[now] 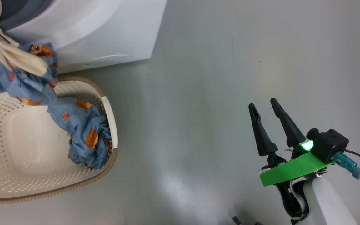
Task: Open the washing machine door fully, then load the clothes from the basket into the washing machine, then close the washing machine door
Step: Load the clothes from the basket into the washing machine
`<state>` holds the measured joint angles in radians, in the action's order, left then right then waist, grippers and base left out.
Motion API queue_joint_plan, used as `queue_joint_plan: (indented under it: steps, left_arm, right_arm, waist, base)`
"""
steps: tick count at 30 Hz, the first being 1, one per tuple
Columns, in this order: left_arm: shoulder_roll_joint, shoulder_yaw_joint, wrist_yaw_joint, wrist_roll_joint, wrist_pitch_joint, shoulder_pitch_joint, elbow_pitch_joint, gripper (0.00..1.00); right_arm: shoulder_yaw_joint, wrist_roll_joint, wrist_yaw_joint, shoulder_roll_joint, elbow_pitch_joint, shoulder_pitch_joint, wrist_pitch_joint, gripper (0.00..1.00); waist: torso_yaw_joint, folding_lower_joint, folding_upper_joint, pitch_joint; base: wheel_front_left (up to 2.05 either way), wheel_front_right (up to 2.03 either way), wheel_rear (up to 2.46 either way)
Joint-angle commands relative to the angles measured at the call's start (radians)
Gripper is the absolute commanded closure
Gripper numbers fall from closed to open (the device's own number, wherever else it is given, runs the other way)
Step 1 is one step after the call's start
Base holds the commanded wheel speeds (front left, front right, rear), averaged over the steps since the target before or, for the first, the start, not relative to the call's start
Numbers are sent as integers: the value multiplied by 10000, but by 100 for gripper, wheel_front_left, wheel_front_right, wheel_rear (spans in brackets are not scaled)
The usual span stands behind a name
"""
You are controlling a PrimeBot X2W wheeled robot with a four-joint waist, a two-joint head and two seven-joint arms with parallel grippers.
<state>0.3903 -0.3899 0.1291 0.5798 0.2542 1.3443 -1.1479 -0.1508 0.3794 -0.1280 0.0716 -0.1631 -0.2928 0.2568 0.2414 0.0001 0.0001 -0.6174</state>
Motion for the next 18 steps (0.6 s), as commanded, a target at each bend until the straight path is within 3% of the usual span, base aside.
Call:
queue_joint_plan:
  steps: [1, 10, 18]
  left_arm:
    - [505, 11, 14, 107, 16, 266, 123, 0]
    - [525, -568, 15, 787, 46, 143, 137, 0]
    - [458, -409, 15, 1401, 72, -386, 823, 0]
  right_arm:
    - [-199, -65, -27, 25, 202, 33, 49, 0]
    - [-171, -95, -27, 33, 183, 6, 49, 0]
    - [-118, -115, -27, 120, 180, -3, 49, 0]
  waist:
    - [-19, -1, -1, -8]
    - [-169, -1, -1, 27]
    - [-381, -1, -1, 128]
  base:
    - [0, 0, 0]
    - [0, 0, 0]
    - [0, 0, 0]
